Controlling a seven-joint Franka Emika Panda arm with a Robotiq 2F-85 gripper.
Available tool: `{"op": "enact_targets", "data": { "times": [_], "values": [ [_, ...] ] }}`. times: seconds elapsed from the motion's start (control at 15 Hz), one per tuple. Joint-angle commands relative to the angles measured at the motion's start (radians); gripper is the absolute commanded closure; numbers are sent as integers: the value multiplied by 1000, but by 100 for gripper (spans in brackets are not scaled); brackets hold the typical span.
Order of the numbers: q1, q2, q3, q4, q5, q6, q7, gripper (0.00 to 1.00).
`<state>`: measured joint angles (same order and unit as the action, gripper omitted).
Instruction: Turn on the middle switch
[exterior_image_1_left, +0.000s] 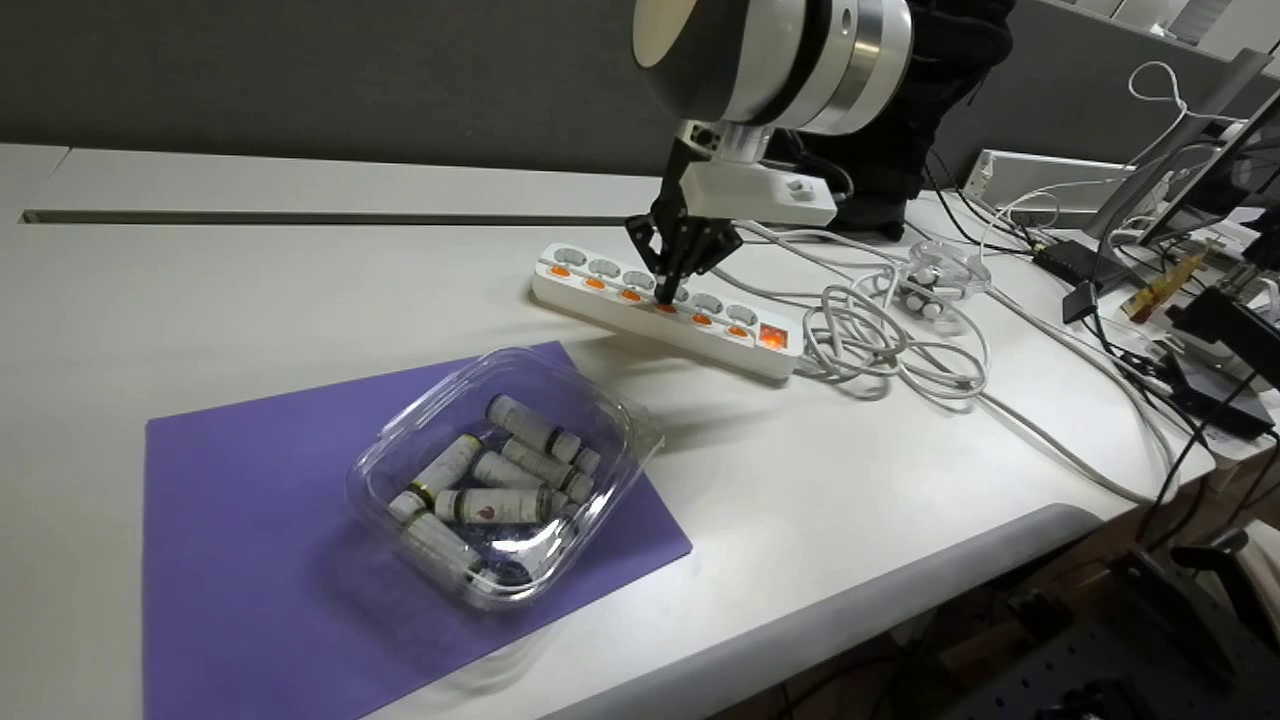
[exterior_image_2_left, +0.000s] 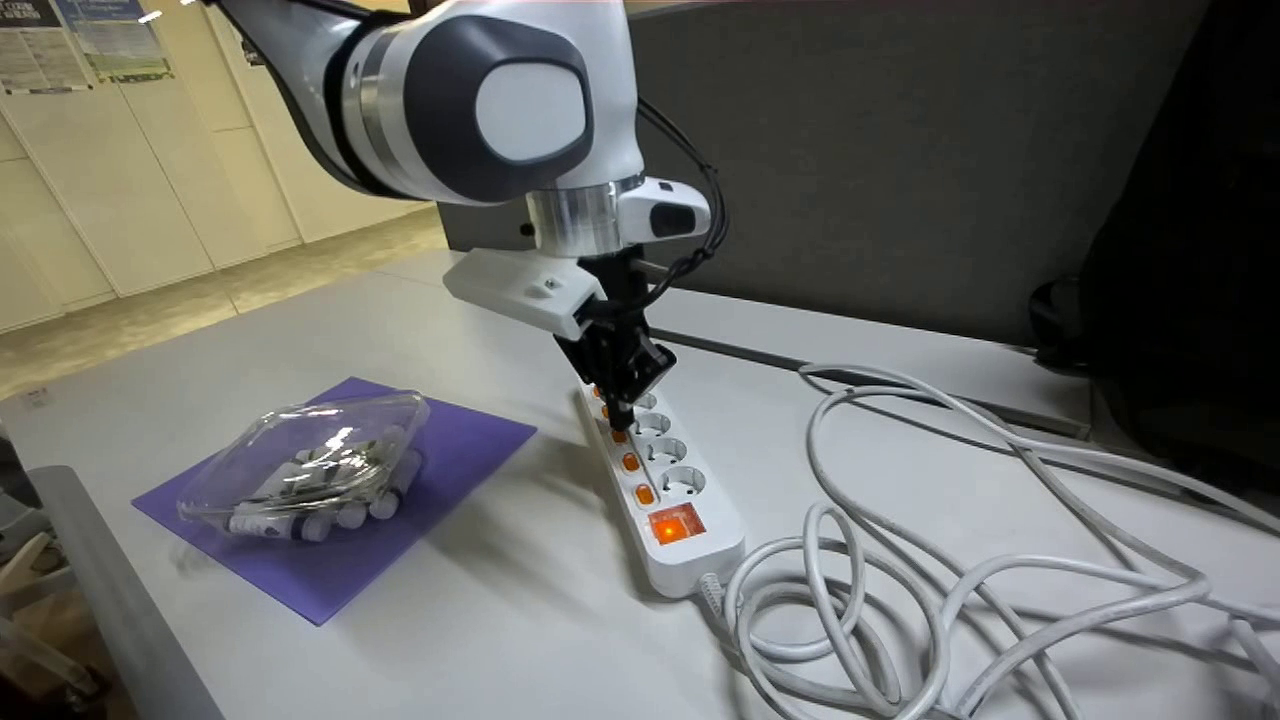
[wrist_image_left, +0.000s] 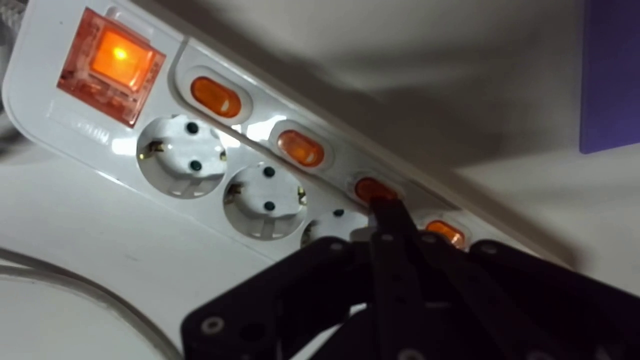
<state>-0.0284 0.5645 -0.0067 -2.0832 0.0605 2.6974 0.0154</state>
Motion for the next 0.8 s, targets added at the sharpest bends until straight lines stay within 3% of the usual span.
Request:
{"op": "enact_targets", "data": {
  "times": [0.0,0.73],
  "values": [
    [-17,2,21,6,16,-4,-15,100],
    [4,17,6,2,-7,-7,-2,100]
  ]
}}
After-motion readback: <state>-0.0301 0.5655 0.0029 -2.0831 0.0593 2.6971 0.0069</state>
